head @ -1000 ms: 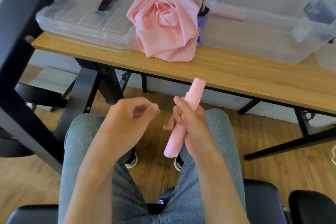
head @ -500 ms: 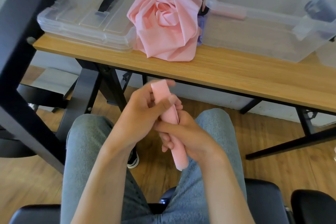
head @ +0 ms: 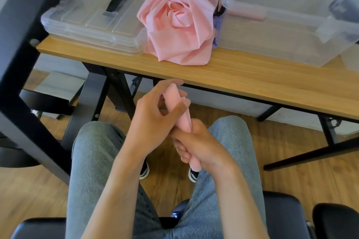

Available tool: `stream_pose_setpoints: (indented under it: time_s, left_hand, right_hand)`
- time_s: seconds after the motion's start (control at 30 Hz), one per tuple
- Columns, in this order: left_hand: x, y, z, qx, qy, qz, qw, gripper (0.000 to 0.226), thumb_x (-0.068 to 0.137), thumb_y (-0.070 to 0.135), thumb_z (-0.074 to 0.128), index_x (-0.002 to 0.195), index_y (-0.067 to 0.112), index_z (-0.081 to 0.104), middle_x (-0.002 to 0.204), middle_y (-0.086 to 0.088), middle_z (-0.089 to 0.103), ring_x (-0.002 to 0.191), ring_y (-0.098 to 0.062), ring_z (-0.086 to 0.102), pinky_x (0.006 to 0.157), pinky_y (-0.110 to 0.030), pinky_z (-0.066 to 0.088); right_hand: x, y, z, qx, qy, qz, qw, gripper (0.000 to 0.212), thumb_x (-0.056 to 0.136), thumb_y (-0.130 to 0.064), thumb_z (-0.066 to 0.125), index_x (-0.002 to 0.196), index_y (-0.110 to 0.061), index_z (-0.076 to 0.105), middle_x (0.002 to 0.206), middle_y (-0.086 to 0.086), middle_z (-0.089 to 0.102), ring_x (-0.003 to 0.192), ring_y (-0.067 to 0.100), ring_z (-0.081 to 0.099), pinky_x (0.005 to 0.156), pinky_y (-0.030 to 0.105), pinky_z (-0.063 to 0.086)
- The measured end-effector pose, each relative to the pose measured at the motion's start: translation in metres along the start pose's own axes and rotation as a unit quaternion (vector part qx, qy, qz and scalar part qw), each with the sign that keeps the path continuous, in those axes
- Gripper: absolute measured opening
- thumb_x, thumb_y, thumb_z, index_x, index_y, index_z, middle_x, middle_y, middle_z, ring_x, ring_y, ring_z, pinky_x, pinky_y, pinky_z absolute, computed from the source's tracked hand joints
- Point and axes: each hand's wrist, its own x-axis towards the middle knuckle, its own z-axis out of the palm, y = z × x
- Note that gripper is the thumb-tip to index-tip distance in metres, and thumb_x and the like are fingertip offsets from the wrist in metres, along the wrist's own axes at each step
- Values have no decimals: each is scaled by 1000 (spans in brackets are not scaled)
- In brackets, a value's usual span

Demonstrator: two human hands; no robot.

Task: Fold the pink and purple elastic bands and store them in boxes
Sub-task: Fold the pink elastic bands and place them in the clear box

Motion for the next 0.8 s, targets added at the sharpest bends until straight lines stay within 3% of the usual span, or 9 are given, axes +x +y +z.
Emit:
stream_pose_setpoints:
  time_s: [0.23,0.43,0.57,0.7,0.8]
  left_hand:
    - [-1,-3,3,-7,6,7,1000,43,92,26,74,134,26,64,111,14,74,104,-3,70,83,-21,59]
    - [-3,-5,5,17,30,9,999,30,89,31,78,118,27,74,106,15,75,99,-4,71,79,-19,59]
    - [-5,-2,14,11,34,5,999,19,88,30,78,107,26,79,96,13,76,93,-4,72,75,-18,58]
    - [-2,3,14,-21,11,1,1000,35,94,26,71,129,27,68,110,11,76,102,-5,72,87,-28,61]
    - [3,6,12,-94,-11,-26,995,48,97,29,67,142,29,51,108,1,78,101,-14,75,86,-39,62]
  right_hand:
    - [-1,-2,2,20,-3,3,1000,28,102,-14,56,74,-11,54,52,-1,44,42,10,39,45,24,38]
    - [-2,-3,2,21,-4,4,1000,31,104,-15,54,73,-12,54,52,-1,43,41,11,38,44,24,37]
    - [1,-2,3,31,1,10,999,19,104,-11,51,86,-8,57,53,0,44,42,11,39,44,24,37]
    - [4,-4,2,48,34,1,998,14,104,-13,51,94,-8,60,53,1,44,43,12,39,45,25,37]
    - [4,-11,-2,20,43,-31,998,21,104,-20,54,94,-4,63,53,1,46,43,12,42,46,26,38]
